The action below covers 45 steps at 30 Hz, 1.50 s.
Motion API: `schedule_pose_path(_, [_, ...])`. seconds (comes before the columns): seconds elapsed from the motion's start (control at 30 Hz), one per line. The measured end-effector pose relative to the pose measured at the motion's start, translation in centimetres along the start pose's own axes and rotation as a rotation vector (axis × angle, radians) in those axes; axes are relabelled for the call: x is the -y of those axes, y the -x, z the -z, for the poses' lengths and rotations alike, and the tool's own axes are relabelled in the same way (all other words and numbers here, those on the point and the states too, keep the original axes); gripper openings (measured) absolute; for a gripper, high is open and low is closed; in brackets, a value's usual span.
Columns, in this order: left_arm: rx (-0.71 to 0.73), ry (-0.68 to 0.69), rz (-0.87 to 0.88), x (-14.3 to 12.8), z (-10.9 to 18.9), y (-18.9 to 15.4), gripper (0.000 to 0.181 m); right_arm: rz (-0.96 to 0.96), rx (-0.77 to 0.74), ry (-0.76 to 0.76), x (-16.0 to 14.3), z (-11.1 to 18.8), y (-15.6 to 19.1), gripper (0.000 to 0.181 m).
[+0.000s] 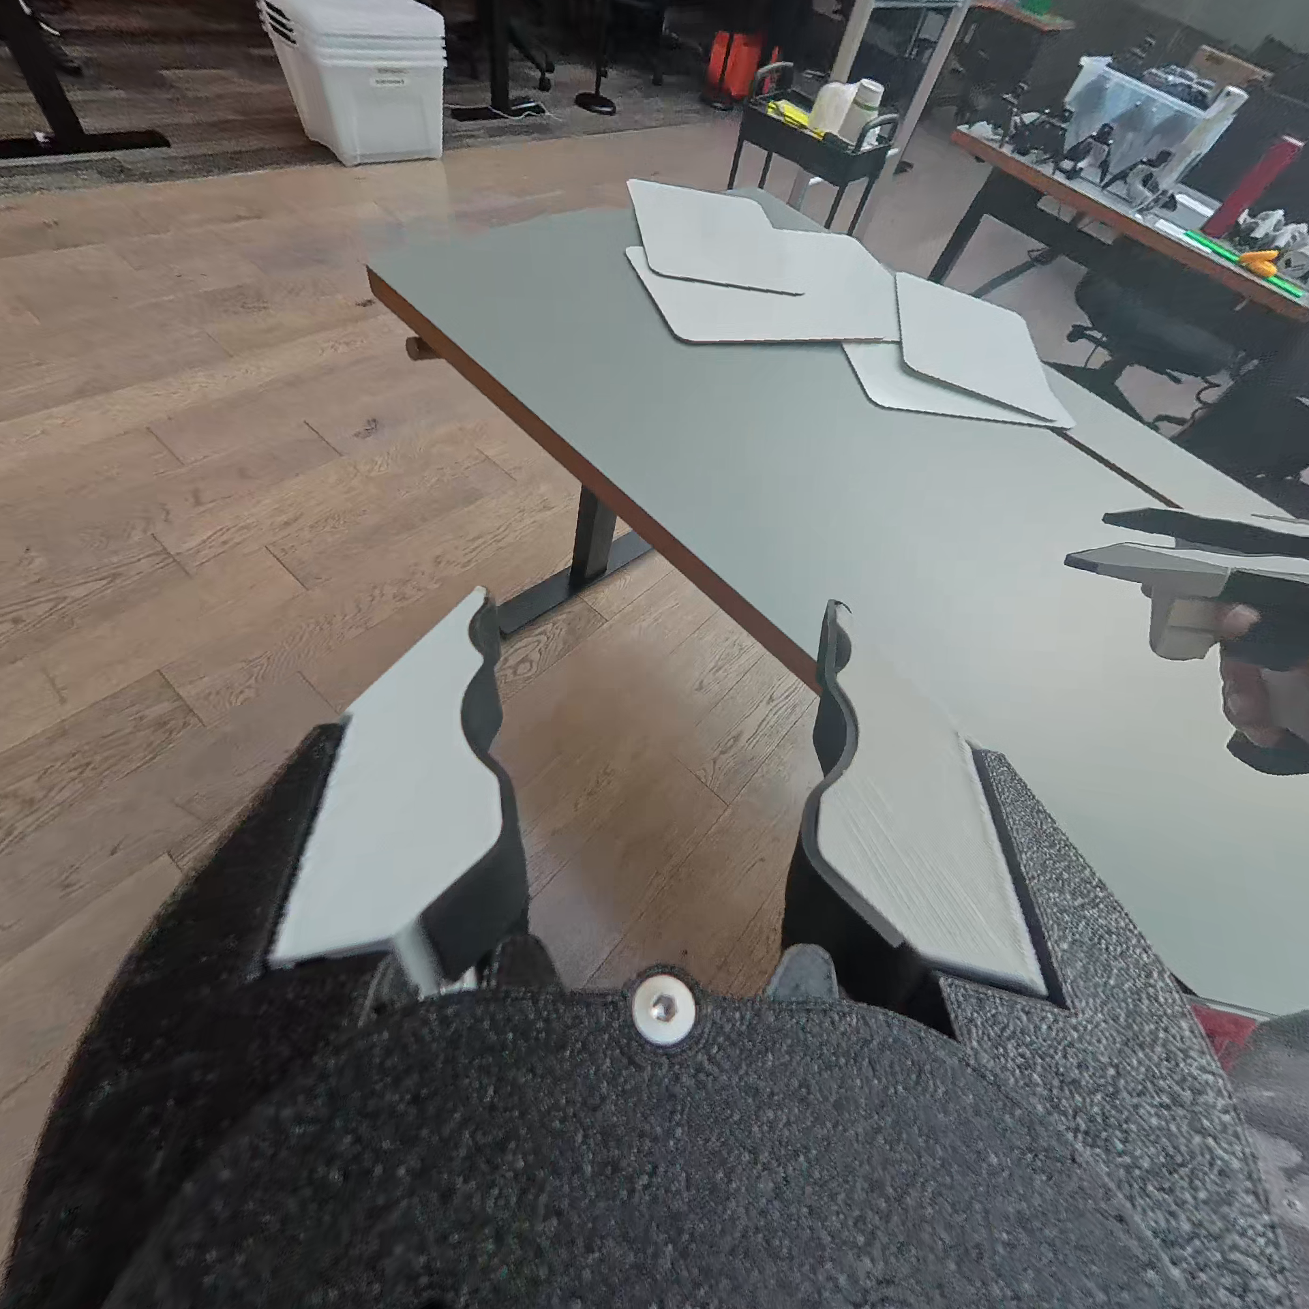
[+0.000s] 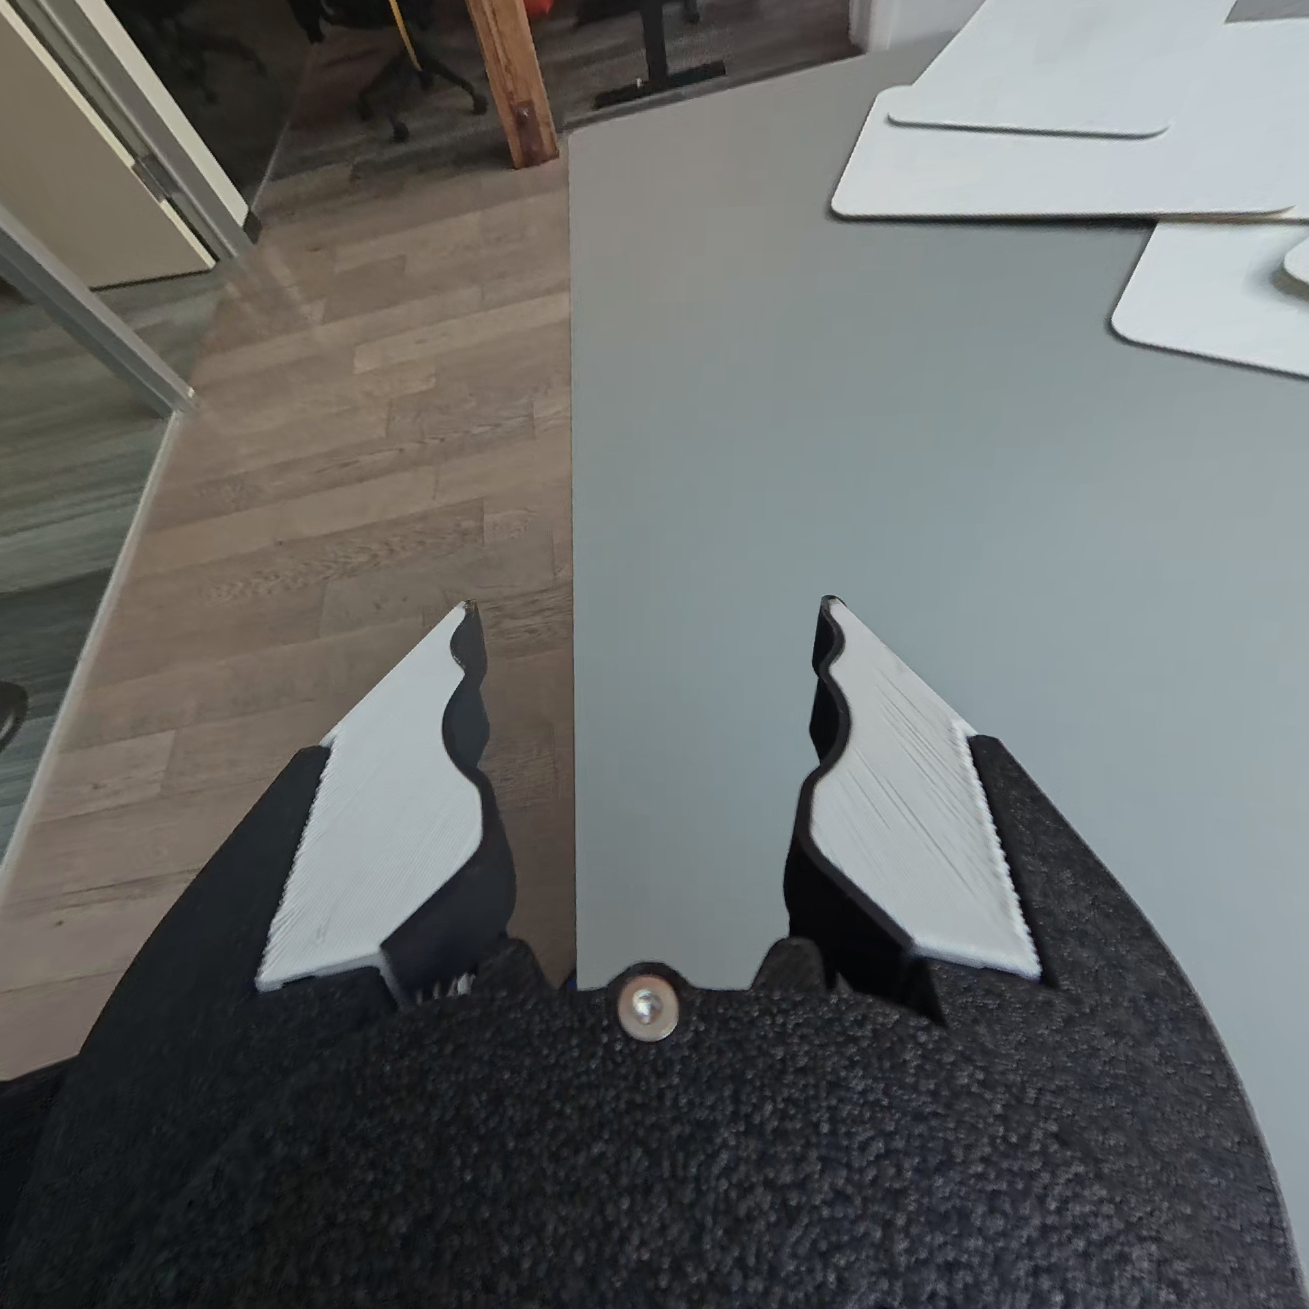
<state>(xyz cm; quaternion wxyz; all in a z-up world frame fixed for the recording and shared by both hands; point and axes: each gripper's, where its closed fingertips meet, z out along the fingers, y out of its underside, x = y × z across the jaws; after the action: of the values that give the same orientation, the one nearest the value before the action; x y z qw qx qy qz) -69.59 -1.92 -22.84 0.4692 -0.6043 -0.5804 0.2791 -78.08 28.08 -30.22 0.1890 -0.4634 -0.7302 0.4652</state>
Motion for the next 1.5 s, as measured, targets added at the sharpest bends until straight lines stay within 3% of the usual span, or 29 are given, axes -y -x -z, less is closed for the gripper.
schedule_pose_path(0.17, [-0.147, 0.019, -0.034, 7.2, -14.4, 2.2, 0.079, -0.039, -0.08, -0.031, 6.7, -7.0, -4.8, 0.092])
schedule_pose_path(0.37, [-0.383, 0.114, -0.148, 11.5, -33.4, 3.5, 0.076, -0.126, -0.212, -0.056, 11.1, -16.7, -10.7, 0.08])
schedule_pose_path(0.53, [-0.583, 0.234, -0.253, 14.5, -49.5, 4.2, 0.073, -0.192, -0.308, -0.029, 14.5, -28.5, -13.8, 0.067])
schedule_pose_path(0.67, [-0.698, 0.347, -0.36, 16.7, -59.6, 4.2, 0.072, -0.228, -0.386, 0.049, 17.5, -39.0, -16.6, 0.066])
schedule_pose_path(0.8, [-0.759, 0.415, -0.451, 17.5, -68.5, 3.0, 0.072, -0.227, -0.473, 0.168, 18.3, -46.9, -20.4, 0.072])
schedule_pose_path(0.93, [-0.811, 0.479, -0.526, 16.1, -75.8, 0.0, 0.07, -0.272, -0.519, 0.333, 15.4, -50.0, -22.1, 0.079])
schedule_pose_path(1.07, [-0.856, 0.528, -0.629, 13.5, -80.5, -3.4, 0.072, -0.257, -0.545, 0.363, 14.6, -49.4, -20.8, 0.079])
schedule_pose_path(1.13, [-0.861, 0.576, -0.706, 11.6, -81.6, -4.0, 0.073, -0.271, -0.548, 0.378, 14.0, -48.9, -19.8, 0.079])
schedule_pose_path(1.17, [-0.867, 0.552, -0.747, 11.3, -81.7, -4.3, 0.065, -0.275, -0.549, 0.384, 13.7, -48.6, -19.1, 0.079])
schedule_pose_path(1.2, [-0.876, 0.538, -0.779, 11.1, -81.6, -4.4, 0.069, -0.279, -0.556, 0.386, 13.4, -48.2, -18.4, 0.079])
schedule_pose_path(1.37, [-0.948, 0.564, -0.86, 9.3, -77.5, -3.3, 0.059, -0.304, -0.573, 0.363, 11.3, -46.2, -14.3, 0.079])
schedule_pose_path(1.5, [-1.088, 0.62, -0.926, 6.8, -70.5, -1.1, 0.049, -0.307, -0.568, 0.373, 9.5, -44.3, -10.5, 0.079])
